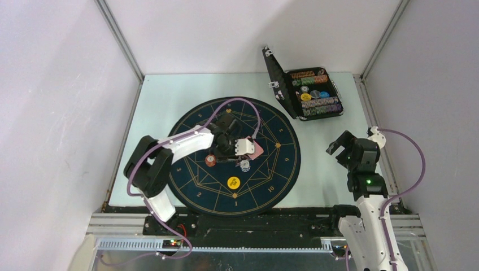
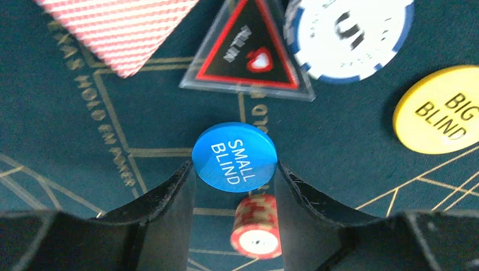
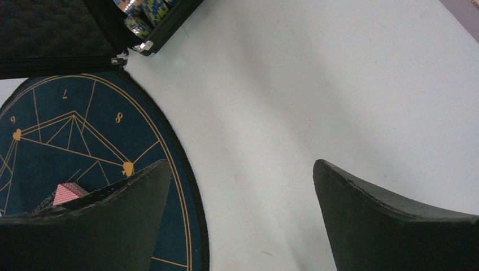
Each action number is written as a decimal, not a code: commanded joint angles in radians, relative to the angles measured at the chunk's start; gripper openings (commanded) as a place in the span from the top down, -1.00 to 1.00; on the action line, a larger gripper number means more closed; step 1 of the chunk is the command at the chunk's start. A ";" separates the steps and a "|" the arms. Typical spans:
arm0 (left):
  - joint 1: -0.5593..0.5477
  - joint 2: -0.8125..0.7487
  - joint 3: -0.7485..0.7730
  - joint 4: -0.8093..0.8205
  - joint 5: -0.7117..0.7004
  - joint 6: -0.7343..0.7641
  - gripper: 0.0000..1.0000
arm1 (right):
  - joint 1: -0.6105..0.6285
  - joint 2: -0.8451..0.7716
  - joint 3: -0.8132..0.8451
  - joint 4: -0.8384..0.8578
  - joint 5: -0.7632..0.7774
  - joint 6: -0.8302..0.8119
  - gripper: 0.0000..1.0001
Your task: Distribute texas hold em gaming equipment
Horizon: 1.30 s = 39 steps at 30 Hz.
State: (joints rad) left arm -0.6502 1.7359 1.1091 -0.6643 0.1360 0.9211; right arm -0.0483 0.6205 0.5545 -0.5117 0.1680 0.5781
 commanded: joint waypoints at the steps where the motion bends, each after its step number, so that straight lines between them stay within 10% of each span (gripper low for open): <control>1: 0.070 -0.119 0.044 0.018 0.045 -0.013 0.38 | -0.002 -0.041 0.045 -0.015 -0.001 -0.016 -0.99; 12: 0.198 -0.047 0.308 0.309 0.104 -0.580 0.71 | -0.002 -0.104 0.021 -0.019 -0.025 0.015 -0.99; 21: 0.153 0.394 0.962 0.129 -0.052 -1.199 0.92 | -0.003 -0.118 -0.029 -0.015 -0.109 -0.003 -0.99; 27: 0.037 0.432 0.983 0.105 -0.271 -1.342 0.84 | -0.010 -0.055 -0.043 -0.044 -0.106 -0.030 -0.99; 39: 0.006 0.515 0.942 0.029 -0.270 -1.528 0.76 | -0.036 0.097 -0.071 0.003 -0.336 -0.048 -0.99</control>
State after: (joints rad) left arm -0.6491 2.2116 2.0438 -0.5968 -0.1043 -0.5423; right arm -0.0723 0.7013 0.4854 -0.5472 -0.0875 0.5449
